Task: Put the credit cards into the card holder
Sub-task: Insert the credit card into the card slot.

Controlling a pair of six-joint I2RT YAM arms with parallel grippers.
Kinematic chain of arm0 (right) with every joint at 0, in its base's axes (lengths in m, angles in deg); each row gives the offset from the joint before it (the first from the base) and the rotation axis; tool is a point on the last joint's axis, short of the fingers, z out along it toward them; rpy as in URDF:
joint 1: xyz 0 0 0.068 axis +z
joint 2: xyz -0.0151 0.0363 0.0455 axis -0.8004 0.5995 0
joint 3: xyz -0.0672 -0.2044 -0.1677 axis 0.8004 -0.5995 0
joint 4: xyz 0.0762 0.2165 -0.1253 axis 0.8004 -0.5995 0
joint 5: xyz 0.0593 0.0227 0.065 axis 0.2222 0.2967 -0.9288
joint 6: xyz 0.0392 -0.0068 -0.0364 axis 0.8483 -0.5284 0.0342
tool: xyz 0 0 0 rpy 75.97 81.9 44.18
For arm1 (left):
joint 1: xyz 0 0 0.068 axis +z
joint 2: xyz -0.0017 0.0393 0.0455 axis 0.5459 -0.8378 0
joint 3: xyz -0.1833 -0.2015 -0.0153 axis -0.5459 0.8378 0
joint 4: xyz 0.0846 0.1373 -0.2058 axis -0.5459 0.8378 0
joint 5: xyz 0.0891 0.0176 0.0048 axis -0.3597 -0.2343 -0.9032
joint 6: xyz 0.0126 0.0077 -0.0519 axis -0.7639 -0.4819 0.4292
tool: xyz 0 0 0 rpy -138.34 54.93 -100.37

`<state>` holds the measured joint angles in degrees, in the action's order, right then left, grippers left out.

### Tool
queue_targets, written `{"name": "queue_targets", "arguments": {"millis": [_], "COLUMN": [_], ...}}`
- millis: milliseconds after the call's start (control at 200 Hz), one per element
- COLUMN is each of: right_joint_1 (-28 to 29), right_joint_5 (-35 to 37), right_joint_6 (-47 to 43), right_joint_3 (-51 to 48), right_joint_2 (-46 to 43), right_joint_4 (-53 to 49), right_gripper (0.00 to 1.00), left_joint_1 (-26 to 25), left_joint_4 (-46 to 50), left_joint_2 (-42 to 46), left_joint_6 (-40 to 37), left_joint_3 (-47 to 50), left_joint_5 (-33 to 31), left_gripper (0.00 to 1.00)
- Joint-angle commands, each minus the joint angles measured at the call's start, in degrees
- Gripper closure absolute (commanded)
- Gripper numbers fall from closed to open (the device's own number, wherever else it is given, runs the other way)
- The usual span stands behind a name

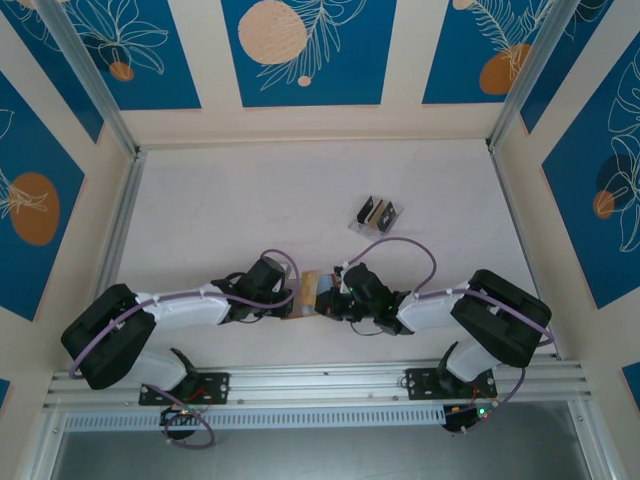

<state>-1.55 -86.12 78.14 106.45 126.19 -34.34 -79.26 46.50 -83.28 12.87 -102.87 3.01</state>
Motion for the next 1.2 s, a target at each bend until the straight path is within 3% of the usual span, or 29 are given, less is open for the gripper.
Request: {"name": "queue_targets", "arguments": {"millis": [0, 390, 825, 1195], "right_joint_1": [-0.2, -0.61, -6.56, -6.72], "right_joint_5": [-2.24, -5.54, -16.52, -17.98], "right_joint_6": [0.7, -2.57, -10.42, -15.39], "right_joint_3": [0.54, 1.81, 11.07, 16.26], "right_joint_2": [1.78, 2.21, 7.48, 9.59], "right_joint_4": [2.54, -5.39, -20.62, -28.76], "right_gripper": [1.0, 1.0, 1.0, 1.0], "left_joint_1": [0.3, 0.34, 0.31, 0.32], "left_joint_4": [1.21, 1.65, 1.35, 1.57], "left_joint_2": [0.59, 1.04, 1.17, 0.64], "left_joint_6": [-0.36, -0.77, -1.13, -1.82], "left_joint_3": [1.05, 0.79, 1.06, 0.62], "left_joint_5": [-1.4, -1.66, -1.66, -1.92], "left_gripper": [0.92, 0.92, 0.92, 0.91]}}
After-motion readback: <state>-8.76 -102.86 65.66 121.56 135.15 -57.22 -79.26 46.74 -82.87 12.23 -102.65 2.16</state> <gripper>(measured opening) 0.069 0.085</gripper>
